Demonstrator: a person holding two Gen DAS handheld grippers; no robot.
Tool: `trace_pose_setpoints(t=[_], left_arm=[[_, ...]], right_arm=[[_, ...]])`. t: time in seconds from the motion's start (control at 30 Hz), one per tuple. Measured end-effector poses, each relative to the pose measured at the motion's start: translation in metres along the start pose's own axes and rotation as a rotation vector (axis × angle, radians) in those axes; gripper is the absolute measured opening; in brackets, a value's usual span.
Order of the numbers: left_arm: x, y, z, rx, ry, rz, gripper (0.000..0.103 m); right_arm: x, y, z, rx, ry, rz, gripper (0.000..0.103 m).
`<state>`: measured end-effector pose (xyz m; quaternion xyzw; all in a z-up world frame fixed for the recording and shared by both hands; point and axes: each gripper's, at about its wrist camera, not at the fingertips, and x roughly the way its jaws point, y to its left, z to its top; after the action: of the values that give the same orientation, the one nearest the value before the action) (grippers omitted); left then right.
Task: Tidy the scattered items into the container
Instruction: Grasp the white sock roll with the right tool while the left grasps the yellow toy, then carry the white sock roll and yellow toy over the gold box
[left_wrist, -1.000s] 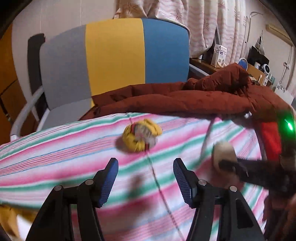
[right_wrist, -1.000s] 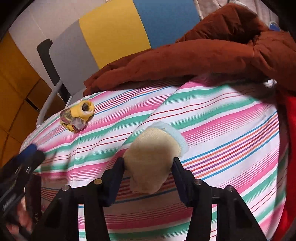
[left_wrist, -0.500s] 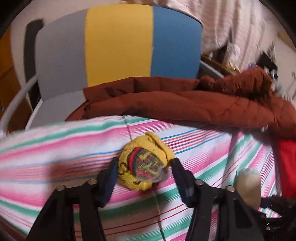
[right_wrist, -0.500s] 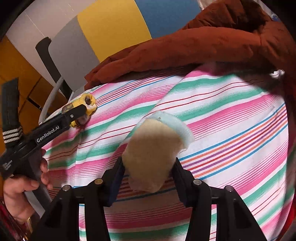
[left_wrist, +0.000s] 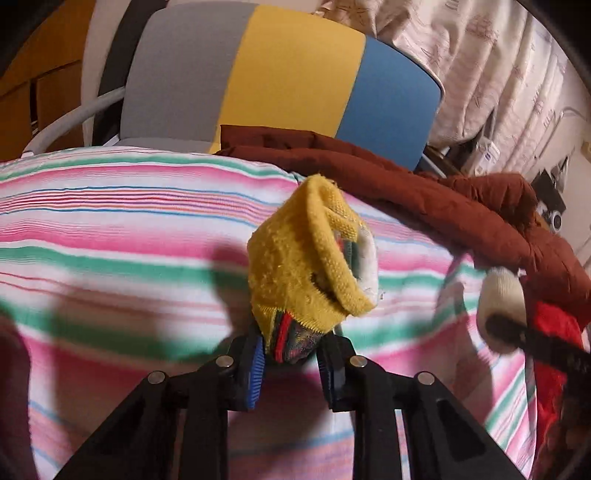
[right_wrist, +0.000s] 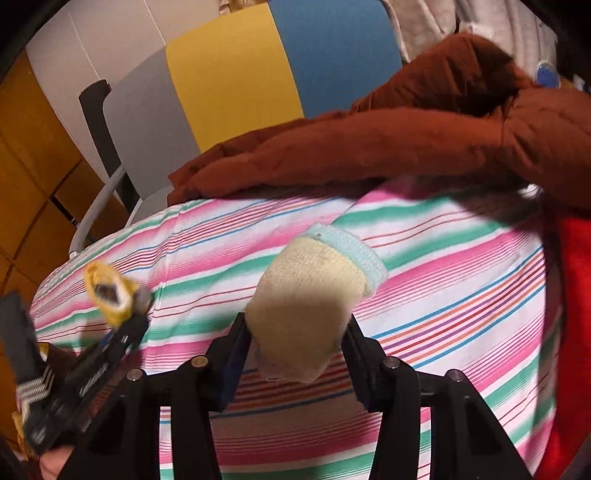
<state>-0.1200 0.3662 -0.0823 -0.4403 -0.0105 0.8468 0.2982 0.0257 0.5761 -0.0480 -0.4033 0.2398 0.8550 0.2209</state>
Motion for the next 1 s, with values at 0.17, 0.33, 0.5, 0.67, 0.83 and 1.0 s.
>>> trace_pose_setpoints(t=[0.17, 0.33, 0.5, 0.67, 0.83, 1.0], left_arm=[[-0.027, 0.002, -0.019, 0.011, -0.013, -0.039, 0.023], [-0.054, 0.008, -0.050, -0.005, -0.003, -0.064, 0.023], [-0.080, 0.016, -0.080, -0.052, 0.013, -0.097, 0.023], [-0.111, 0.018, -0.096, -0.029, 0.000, -0.128, 0.023], [-0.150, 0.022, -0.094, 0.019, -0.067, -0.138, 0.023], [-0.179, 0.036, -0.094, 0.019, -0.101, -0.131, 0.023]], right_arm=[[-0.004, -0.003, 0.001, 0.011, -0.001, 0.017, 0.049], [-0.013, 0.005, -0.001, -0.027, -0.034, 0.036, 0.049], [-0.015, 0.025, -0.006, -0.130, -0.058, -0.004, 0.049], [-0.023, 0.047, -0.011, -0.241, -0.114, -0.033, 0.049], [-0.031, 0.064, -0.016, -0.299, -0.143, -0.014, 0.049], [-0.031, 0.079, -0.023, -0.360, -0.159, -0.013, 0.049]])
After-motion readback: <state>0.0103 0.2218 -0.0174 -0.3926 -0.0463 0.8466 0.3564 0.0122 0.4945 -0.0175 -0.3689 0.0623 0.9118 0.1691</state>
